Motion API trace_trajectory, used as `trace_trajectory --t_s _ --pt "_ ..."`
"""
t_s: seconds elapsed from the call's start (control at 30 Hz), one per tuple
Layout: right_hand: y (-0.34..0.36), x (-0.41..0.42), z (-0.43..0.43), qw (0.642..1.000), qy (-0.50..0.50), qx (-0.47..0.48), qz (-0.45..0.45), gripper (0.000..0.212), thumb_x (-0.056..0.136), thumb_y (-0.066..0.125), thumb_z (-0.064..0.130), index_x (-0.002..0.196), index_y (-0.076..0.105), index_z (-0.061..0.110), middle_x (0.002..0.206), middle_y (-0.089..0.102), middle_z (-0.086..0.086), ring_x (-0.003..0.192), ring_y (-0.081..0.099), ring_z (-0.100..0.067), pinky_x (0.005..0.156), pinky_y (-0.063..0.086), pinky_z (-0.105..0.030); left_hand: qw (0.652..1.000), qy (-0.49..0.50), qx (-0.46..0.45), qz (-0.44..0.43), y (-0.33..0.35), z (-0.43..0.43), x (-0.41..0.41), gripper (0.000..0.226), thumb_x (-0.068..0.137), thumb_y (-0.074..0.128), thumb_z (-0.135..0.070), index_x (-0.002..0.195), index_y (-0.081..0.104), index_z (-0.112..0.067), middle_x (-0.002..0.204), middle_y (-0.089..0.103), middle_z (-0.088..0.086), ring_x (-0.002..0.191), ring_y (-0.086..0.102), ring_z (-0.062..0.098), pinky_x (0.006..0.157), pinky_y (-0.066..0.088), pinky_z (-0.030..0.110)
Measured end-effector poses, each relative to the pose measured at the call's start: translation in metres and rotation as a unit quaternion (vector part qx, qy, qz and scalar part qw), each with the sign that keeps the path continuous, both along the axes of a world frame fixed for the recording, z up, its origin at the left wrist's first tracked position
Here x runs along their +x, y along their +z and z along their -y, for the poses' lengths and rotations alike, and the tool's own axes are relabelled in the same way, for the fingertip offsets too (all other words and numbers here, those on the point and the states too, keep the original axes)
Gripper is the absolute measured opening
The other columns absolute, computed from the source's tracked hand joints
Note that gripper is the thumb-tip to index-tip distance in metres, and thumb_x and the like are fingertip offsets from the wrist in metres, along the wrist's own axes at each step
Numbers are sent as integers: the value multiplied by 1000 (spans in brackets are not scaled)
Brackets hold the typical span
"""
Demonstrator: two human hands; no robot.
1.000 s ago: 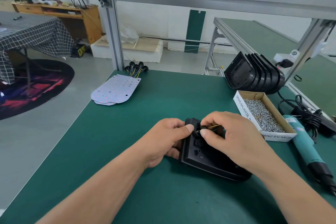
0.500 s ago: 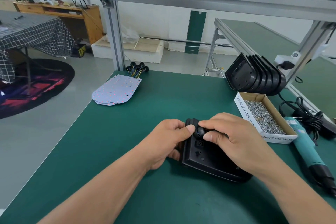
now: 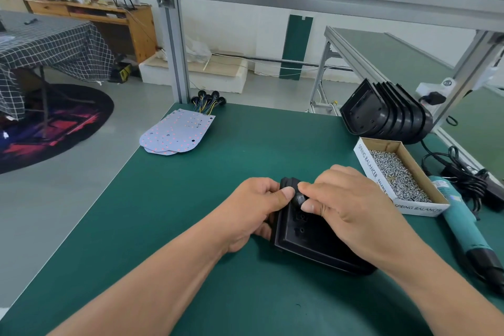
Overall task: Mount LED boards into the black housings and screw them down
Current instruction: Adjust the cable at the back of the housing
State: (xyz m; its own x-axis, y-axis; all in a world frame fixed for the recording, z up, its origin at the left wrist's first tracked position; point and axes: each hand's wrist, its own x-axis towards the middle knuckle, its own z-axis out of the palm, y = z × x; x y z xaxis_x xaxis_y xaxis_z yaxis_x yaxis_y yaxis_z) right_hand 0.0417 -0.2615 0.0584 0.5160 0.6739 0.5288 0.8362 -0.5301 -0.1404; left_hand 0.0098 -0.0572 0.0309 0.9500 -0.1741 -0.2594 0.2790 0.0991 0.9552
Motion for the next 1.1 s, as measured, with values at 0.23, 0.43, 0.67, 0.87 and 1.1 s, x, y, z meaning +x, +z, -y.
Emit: trace_trajectory --t_s 0.23,0.43,0.67,0.87,1.1 --pt "-4 -1 -3 996 -31 47 -69 22 103 64 26 103 77 9 83 63 2 79 58 -25 69 51 -46 1000 12 5 -2 -2 1 2 19 107 63 -28 98 65 -11 77 70 3 58 66 13 44 49 24" --pt "2 -1 -8 998 -15 -55 0 36 105 52 31 90 74 7 77 59 -1 71 50 -28 66 48 -45 1000 18 9 1 -3 1 3 19 108 63 -27 103 62 -8 80 66 6 56 63 13 43 49 24" --pt "2 -1 3 993 -14 -77 -83 27 106 54 30 123 69 17 96 60 7 91 56 -24 81 50 -43 1000 20 1 -12 -2 2 2 20 109 60 -27 108 64 -7 91 68 13 66 67 18 49 53 26" --pt "3 -1 1 981 -85 16 -174 24 92 78 27 110 66 39 107 60 22 103 59 -3 88 46 -26 999 -38 -16 -4 -1 -2 3 31 91 74 -47 100 68 -18 91 74 5 79 71 22 61 58 30" --pt "6 0 9 969 -62 25 -237 43 94 73 7 130 63 29 116 57 24 112 61 -6 96 45 -20 1000 -12 -9 -8 -4 1 4 38 77 82 -35 106 70 -13 87 73 3 72 70 19 63 59 35"
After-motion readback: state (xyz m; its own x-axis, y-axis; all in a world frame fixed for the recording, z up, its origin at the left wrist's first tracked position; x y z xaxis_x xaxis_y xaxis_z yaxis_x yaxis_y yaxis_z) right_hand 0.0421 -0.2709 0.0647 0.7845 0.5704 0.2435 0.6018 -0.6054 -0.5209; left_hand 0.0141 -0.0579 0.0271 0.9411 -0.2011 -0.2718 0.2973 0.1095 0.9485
